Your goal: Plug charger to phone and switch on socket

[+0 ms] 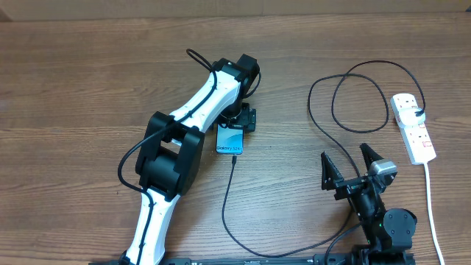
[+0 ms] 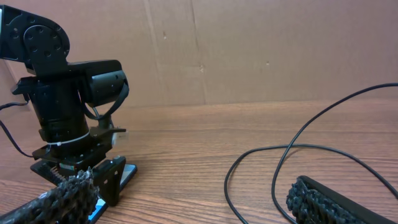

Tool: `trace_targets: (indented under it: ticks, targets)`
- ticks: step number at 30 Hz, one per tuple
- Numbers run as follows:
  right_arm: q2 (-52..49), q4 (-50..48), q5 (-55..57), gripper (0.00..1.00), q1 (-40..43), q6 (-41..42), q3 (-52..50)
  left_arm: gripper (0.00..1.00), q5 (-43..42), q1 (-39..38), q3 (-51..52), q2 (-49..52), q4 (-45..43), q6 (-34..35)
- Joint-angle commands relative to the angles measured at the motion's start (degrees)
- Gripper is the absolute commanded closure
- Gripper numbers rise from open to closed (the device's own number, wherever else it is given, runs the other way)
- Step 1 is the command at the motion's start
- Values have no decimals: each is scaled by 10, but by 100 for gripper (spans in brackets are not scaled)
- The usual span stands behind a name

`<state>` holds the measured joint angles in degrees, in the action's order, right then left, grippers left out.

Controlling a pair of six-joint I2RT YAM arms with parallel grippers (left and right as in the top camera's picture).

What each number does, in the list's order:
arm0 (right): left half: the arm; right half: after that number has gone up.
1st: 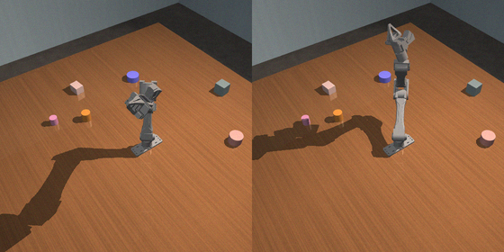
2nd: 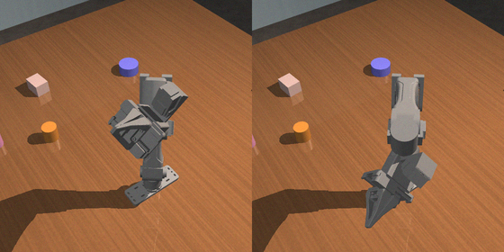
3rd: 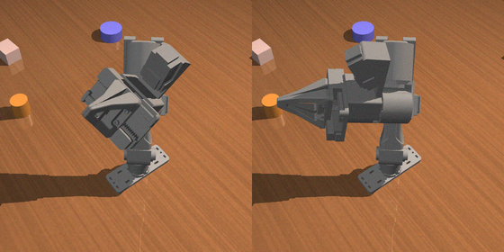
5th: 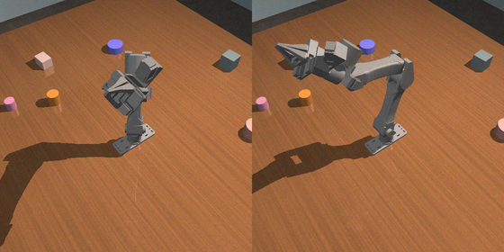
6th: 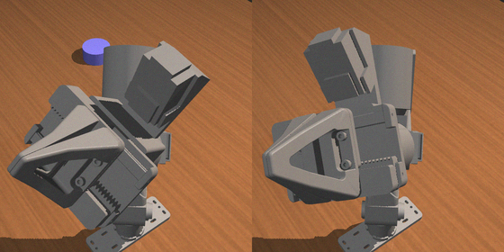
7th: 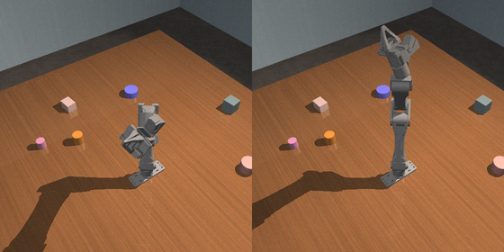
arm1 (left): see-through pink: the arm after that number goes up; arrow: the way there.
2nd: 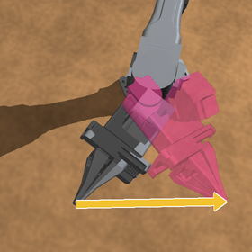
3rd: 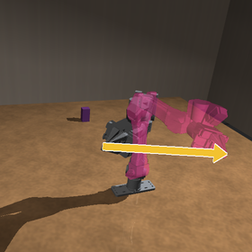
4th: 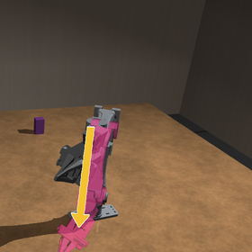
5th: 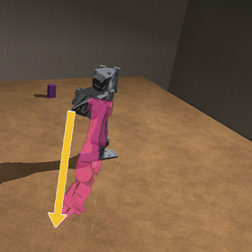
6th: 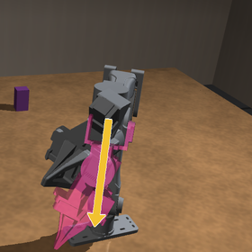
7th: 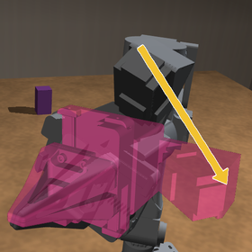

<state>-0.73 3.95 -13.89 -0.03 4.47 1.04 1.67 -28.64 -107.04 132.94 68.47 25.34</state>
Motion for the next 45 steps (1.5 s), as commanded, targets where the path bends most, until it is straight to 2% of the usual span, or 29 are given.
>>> trace_targets:
  ticks: [1,26,45]
  targets:
    - [5,-3,5,0,-2,0,-6,0,-28,-2,5,8,-9,6]
    - [5,-3,5,0,-2,0,-6,0,-26,-2,36,8,-42,62]
    - [5,-3,5,0,-2,0,-6,0,-11,-2,36,8,26,59]
